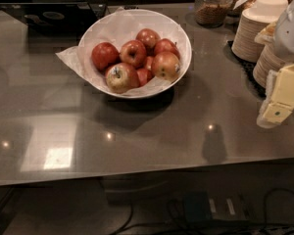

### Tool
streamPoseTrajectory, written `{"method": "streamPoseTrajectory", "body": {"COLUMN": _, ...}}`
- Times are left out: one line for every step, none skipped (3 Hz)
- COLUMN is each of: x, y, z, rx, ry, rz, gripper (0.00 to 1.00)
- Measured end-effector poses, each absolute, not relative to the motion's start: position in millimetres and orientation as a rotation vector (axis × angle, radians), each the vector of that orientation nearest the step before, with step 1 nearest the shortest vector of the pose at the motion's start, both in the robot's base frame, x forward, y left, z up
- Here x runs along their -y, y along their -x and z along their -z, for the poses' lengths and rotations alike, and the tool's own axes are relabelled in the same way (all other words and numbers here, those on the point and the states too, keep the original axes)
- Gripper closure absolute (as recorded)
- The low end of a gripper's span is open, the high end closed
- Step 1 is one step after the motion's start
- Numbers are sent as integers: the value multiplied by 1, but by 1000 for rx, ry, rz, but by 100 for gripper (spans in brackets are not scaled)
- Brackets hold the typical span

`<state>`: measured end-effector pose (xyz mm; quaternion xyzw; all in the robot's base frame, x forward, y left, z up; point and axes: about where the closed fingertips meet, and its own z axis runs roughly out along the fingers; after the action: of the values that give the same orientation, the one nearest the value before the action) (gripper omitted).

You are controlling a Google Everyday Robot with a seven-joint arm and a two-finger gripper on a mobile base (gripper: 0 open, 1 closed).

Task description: Pick apple from white bowl

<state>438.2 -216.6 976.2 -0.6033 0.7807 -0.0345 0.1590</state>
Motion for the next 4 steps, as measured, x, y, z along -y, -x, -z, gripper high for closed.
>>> {"method": "streamPoseTrajectory", "body": {"x": 217, "y": -438, "z": -976, "rx": -2232, "ry": 1725, "rz": 99, "gripper": 0}}
{"method": "streamPoseTrajectory", "body": {"x": 215, "y": -440, "z": -977, "rx": -2220, "ry": 1722, "rz": 84, "gripper": 0}}
{"method": "streamPoseTrajectory", "body": {"x": 194, "y": -457, "z": -976, "rx": -2135, "ry": 1745, "rz": 24, "gripper": 0}}
{"method": "streamPoseTrajectory", "body": {"x": 174, "y": -472, "z": -978, "rx": -2054, "ry": 1770, "rz": -25, "gripper": 0}}
